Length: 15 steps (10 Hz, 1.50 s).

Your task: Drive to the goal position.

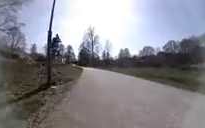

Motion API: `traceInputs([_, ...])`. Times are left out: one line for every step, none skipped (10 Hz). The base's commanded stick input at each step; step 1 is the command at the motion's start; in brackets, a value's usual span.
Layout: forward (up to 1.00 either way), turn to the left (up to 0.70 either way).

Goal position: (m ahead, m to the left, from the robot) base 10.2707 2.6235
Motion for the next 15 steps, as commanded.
traceInputs([0.85, 0.00])
traceInputs([0.85, 0.00])
traceInputs([0.85, 0.00])
traceInputs([0.85, 0.00])
traceInputs([0.85, 0.00])
traceInputs([0.85, 0.00])
traceInputs([0.85, 0.00])
traceInputs([0.85, 0.00])
traceInputs([0.85, 0.00])
traceInputs([0.85, 0.00])
traceInputs([0.85, 0.00])
traceInputs([0.85, 0.00])
traceInputs([0.85, 0.00])
traceInputs([0.85, 0.00])
traceInputs([0.85, 0.00])
